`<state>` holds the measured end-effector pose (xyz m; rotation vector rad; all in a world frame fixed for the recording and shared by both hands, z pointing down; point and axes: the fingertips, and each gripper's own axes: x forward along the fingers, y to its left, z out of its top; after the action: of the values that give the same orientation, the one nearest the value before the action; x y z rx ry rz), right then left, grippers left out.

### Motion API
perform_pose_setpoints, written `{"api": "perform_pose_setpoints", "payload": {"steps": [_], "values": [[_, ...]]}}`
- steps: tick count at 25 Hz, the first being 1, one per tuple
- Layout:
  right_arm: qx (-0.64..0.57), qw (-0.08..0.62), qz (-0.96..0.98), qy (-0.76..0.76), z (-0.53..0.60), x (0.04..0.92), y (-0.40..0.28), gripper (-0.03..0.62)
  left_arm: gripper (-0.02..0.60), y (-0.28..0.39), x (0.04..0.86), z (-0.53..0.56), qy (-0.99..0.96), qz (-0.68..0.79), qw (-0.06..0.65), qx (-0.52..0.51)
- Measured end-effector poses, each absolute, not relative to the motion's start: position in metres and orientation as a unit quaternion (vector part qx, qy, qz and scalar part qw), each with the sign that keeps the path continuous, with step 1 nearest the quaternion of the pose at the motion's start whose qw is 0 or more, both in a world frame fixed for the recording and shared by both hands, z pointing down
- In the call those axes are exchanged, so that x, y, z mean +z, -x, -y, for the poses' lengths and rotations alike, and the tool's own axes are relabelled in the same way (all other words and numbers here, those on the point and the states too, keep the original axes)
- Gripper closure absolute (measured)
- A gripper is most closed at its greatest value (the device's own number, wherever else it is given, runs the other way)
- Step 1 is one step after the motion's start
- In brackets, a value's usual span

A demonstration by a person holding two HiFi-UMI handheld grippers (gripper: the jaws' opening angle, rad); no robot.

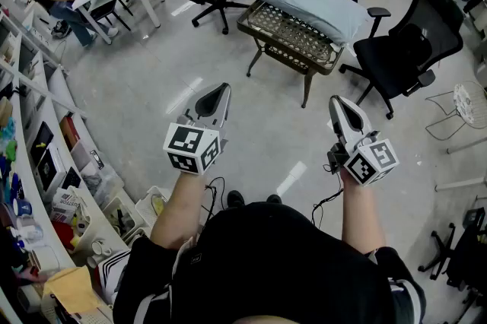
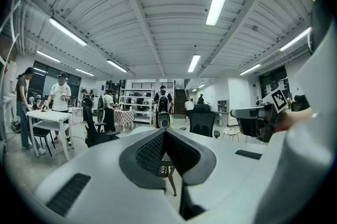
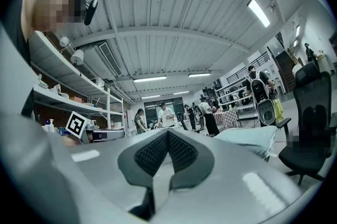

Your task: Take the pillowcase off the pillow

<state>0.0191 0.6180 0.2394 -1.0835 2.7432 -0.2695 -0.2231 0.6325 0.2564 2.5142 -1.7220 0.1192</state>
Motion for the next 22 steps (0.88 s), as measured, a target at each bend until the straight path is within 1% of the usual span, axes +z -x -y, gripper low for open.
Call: {"api": "perform_pose_setpoints", "payload": {"steps": [11, 22], "values": [[-0.096, 0.085, -0.925, 0.358, -0.608, 0.250, -0.049, 0.588, 0.581, 0.188, 0.269, -0.627, -0.821, 0.567, 0.058, 0.044], [-0.114, 0.074, -0.936, 0.324, -0.598, 0.264, -0.056, 0.586, 0.581, 0.144, 0.280, -0.607, -0.828, 0.556, 0.062, 0.044]]}}
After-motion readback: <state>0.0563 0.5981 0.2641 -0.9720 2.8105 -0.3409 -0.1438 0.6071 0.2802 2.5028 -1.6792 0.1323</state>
